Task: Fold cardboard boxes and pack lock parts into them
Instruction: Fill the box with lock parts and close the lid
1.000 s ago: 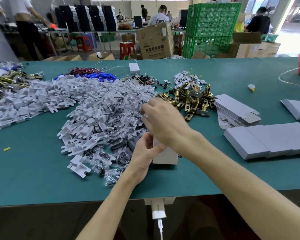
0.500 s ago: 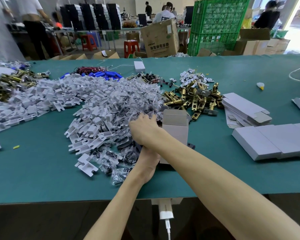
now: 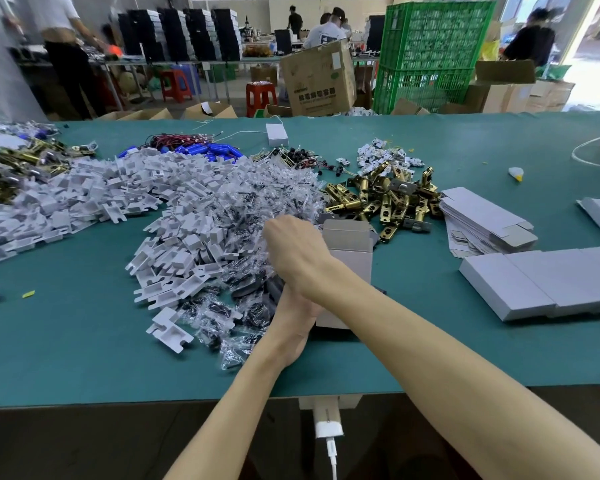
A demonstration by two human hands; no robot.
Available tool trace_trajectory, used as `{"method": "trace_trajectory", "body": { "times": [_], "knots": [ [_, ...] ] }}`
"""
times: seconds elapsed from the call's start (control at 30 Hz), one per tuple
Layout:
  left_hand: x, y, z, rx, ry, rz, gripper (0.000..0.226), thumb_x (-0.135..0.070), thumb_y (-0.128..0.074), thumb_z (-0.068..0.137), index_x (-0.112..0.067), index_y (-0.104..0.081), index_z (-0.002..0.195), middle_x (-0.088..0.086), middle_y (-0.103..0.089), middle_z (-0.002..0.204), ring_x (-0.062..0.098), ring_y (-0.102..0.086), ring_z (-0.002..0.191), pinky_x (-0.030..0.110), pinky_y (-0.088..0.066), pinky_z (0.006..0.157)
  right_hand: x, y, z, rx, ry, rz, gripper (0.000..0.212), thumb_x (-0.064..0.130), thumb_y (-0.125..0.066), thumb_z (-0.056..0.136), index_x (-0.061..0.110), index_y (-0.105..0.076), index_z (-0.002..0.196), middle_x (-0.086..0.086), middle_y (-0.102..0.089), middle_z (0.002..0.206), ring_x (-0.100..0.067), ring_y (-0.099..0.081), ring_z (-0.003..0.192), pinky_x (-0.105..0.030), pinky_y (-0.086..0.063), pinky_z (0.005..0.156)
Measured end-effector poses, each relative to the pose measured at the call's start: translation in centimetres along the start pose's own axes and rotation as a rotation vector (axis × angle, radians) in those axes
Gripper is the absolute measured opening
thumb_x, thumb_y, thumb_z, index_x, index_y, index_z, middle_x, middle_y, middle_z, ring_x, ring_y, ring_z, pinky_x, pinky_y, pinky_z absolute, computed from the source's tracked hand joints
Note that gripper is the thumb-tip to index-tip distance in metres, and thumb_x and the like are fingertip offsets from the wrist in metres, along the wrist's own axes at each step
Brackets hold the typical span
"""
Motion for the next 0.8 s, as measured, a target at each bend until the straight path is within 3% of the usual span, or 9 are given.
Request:
{"method": "trace_trajectory", "body": {
  "times": [0.1,0.2,0.3,0.43,0.57,0.8],
  "knots": [
    [-0.5,-0.4,0.0,0.030,-0.043,0.009,0.030,-0.032,-0.074,0.080,-0.037,-0.072,0.110,-0.016,-0.077,0.105,-0.002,-0.068,0.102,0.020,-0.055,0.087,-0.6,2.9,-0.6,-0.159,0.023,0.091,0.028,-0.017,-0.048,0.093,0.007,-0.050,0.080,-0.002,-0.048,0.074,-0.019,-0.050,0.063,-0.032,-0.046,0.065],
    [-0.2,0.2,0.1,-0.003,-0.036,-0.082,0.047,-0.018,-0.086,0.083,-0.013,-0.065,0.125,0.009,-0.074,0.122,0.015,-0.068,0.114,0.029,-0.056,0.093,-2.4,5.5,-1.3,-0.265,0.021,0.252,0.018,-0.012,-0.049,0.098,0.000,-0.061,0.105,-0.010,-0.064,0.097,-0.022,-0.060,0.075,-0.033,-0.055,0.071],
    [0.0,0.2,0.0,-0.016,-0.008,-0.159,0.054,-0.021,-0.084,0.079,-0.007,-0.062,0.126,0.009,-0.074,0.122,0.019,-0.070,0.113,0.029,-0.058,0.090,-5.4,7.5,-2.2,-0.311,-0.021,0.428,0.028,-0.013,-0.049,0.096,0.000,-0.062,0.117,-0.011,-0.068,0.101,-0.023,-0.065,0.087,-0.036,-0.057,0.080],
    [-0.1,0.2,-0.1,-0.027,-0.005,-0.150,0.052,-0.024,-0.084,0.078,-0.009,-0.063,0.123,0.006,-0.076,0.120,0.023,-0.070,0.114,0.035,-0.060,0.094,-10.4,7.7,-3.2,-0.255,-0.139,0.614,0.030,-0.009,-0.058,0.094,0.008,-0.063,0.119,-0.006,-0.069,0.095,-0.018,-0.067,0.080,-0.034,-0.060,0.075],
    [0.0,0.3,0.0,-0.021,-0.020,-0.146,0.051,-0.023,-0.084,0.079,-0.010,-0.063,0.124,0.005,-0.075,0.120,0.022,-0.070,0.114,0.036,-0.059,0.095,-13.2,7.0,-4.5,-0.176,-0.142,0.571,0.034,-0.002,-0.068,0.089,0.016,-0.066,0.118,-0.002,-0.071,0.086,-0.015,-0.068,0.075,-0.036,-0.060,0.076],
    [0.0,0.2,0.0,-0.003,-0.021,-0.164,0.051,-0.022,-0.084,0.081,-0.009,-0.063,0.125,0.007,-0.075,0.122,0.025,-0.069,0.116,0.039,-0.059,0.096,-13.8,5.3,-5.8,-0.125,-0.116,0.525,0.030,0.002,-0.072,0.089,0.021,-0.069,0.112,-0.001,-0.071,0.084,-0.017,-0.068,0.083,-0.036,-0.057,0.082]
  ]
}}
Point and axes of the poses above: each hand's wrist, its own z-axis towards the middle knuckle, its own y-axis out of the back of the hand, x = y × z, the point moved 9 cm from there along z, towards the middle knuckle
